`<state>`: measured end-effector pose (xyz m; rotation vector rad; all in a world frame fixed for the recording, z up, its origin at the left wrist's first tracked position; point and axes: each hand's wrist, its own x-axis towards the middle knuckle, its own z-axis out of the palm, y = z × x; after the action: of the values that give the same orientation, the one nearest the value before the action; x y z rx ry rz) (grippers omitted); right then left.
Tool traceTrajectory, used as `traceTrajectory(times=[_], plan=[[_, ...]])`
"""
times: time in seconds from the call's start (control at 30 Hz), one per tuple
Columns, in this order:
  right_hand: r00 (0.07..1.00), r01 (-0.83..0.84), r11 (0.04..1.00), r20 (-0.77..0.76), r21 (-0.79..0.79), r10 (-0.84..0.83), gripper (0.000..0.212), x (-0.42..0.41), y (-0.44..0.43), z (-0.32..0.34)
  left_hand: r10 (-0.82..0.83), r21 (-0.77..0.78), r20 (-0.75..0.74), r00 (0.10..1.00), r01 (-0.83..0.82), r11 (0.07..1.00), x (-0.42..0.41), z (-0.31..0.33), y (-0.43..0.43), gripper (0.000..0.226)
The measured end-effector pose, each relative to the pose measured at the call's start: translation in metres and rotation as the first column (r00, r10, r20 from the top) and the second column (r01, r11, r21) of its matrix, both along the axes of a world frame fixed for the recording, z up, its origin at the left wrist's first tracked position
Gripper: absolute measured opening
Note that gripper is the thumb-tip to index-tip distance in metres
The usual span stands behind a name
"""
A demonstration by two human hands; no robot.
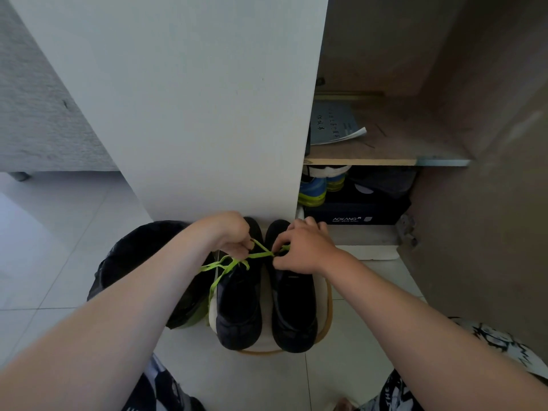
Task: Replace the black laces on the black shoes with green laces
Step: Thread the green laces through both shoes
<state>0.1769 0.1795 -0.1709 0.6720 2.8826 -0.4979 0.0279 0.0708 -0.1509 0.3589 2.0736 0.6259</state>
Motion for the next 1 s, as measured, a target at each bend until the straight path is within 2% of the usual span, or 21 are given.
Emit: traceTrajectory(times=[0.07, 0.13, 0.27, 0.33, 0.37, 0.43, 0.47, 0.5, 0.53, 0.57, 0.6, 0.63, 0.67, 0.73, 0.8, 0.83, 0.87, 0.9, 0.93, 0.97, 1.0], plan=[[1.000, -0.010, 1.000, -0.021, -0.013, 0.010, 0.039, -0.001, -0.003, -0.004, 0.038, 0.097, 0.031, 0.999, -0.041, 0.994, 0.006, 0.001, -0.001, 0.023], [1.000, -0.010, 0.999, -0.008, -0.052, 0.009, 0.043, -0.001, -0.003, -0.007, 0.158, 0.233, 0.104, 0.982, -0.179, 0.956, 0.018, -0.003, 0.004, 0.029], [0.999, 0.030, 0.998, 0.026, -0.062, -0.028, 0.041, 0.002, 0.003, -0.006, 0.412, 0.387, 0.409, 0.814, -0.564, 0.730, 0.037, -0.015, 0.014, 0.033], [0.998, 0.050, 0.998, 0.031, -0.041, -0.048, 0.041, 0.004, 0.006, -0.005, 0.431, 0.425, 0.464, 0.774, -0.621, 0.658, 0.036, -0.013, 0.015, 0.032], [0.998, 0.057, 0.998, 0.036, -0.034, -0.056, 0.040, 0.005, 0.007, -0.006, 0.426, 0.461, 0.395, 0.814, -0.576, 0.675, 0.031, -0.009, 0.015, 0.030], [0.996, 0.063, 0.998, 0.064, -0.032, -0.061, 0.039, 0.007, 0.010, -0.007, 0.337, 0.483, -0.017, 0.941, -0.287, 0.827, 0.014, 0.002, 0.010, 0.022], [0.995, 0.061, 0.997, 0.076, -0.039, -0.058, 0.039, 0.007, 0.011, -0.009, 0.220, 0.415, -0.271, 0.937, -0.093, 0.905, 0.004, 0.009, 0.005, 0.016], [0.995, 0.060, 0.997, 0.079, -0.051, -0.055, 0.039, 0.006, 0.011, -0.009, 0.044, 0.279, -0.468, 0.882, 0.100, 0.955, -0.003, 0.018, -0.001, 0.011], [0.996, 0.056, 0.996, 0.074, -0.062, -0.052, 0.040, 0.005, 0.011, -0.010, -0.161, 0.101, -0.571, 0.805, 0.263, 0.960, -0.009, 0.024, -0.006, 0.008], [0.997, 0.052, 0.996, 0.065, -0.067, -0.048, 0.041, 0.003, 0.010, -0.010, -0.365, -0.088, -0.579, 0.729, 0.389, 0.917, -0.011, 0.029, -0.012, 0.009], [0.997, 0.049, 0.997, 0.057, -0.066, -0.045, 0.042, 0.002, 0.009, -0.010, -0.535, -0.255, -0.518, 0.667, 0.477, 0.841, -0.010, 0.032, -0.015, 0.013], [0.998, 0.046, 0.997, 0.051, -0.061, -0.043, 0.042, 0.001, 0.008, -0.010, -0.644, -0.365, -0.429, 0.634, 0.530, 0.765, -0.007, 0.034, -0.018, 0.016], [0.998, 0.045, 0.997, 0.048, -0.059, -0.042, 0.041, 0.000, 0.007, -0.010, -0.677, -0.409, -0.358, 0.643, 0.544, 0.733, -0.003, 0.035, -0.020, 0.021], [0.998, 0.046, 0.997, 0.053, -0.064, -0.043, 0.042, -0.001, 0.007, -0.011, -0.622, -0.352, -0.321, 0.714, 0.520, 0.778, 0.000, 0.039, -0.019, 0.035], [0.997, 0.053, 0.996, 0.068, -0.069, -0.048, 0.043, 0.001, 0.009, -0.011, -0.511, -0.224, -0.443, 0.737, 0.461, 0.859, -0.002, 0.048, -0.017, 0.040], [0.996, 0.057, 0.996, 0.075, -0.069, -0.052, 0.044, 0.002, 0.010, -0.011, -0.379, -0.114, -0.504, 0.776, 0.376, 0.920, -0.004, 0.051, -0.016, 0.037], [0.995, 0.060, 0.996, 0.080, -0.068, -0.054, 0.045, 0.002, 0.010, -0.011, -0.164, 0.060, -0.508, 0.846, 0.224, 0.973, -0.009, 0.052, -0.015, 0.031], [0.995, 0.062, 0.996, 0.082, -0.071, -0.056, 0.045, 0.003, 0.010, -0.012, 0.095, 0.259, -0.409, 0.907, 0.016, 0.966, -0.013, 0.052, -0.016, 0.025], [0.995, 0.066, 0.995, 0.079, -0.077, -0.060, 0.045, 0.003, 0.010, -0.012, 0.307, 0.426, -0.233, 0.923, -0.187, 0.885, -0.017, 0.050, -0.017, 0.023], [0.995, 0.071, 0.994, 0.073, -0.086, -0.065, 0.044, 0.002, 0.009, -0.013, 0.425, 0.532, -0.027, 0.905, -0.347, 0.772, -0.020, 0.048, -0.019, 0.021], [0.995, 0.077, 0.992, 0.068, -0.097, -0.071, 0.044, 0.002, 0.009, -0.014, 0.459, 0.587, 0.175, 0.871, -0.466, 0.662, -0.020, 0.046, -0.020, 0.019]])
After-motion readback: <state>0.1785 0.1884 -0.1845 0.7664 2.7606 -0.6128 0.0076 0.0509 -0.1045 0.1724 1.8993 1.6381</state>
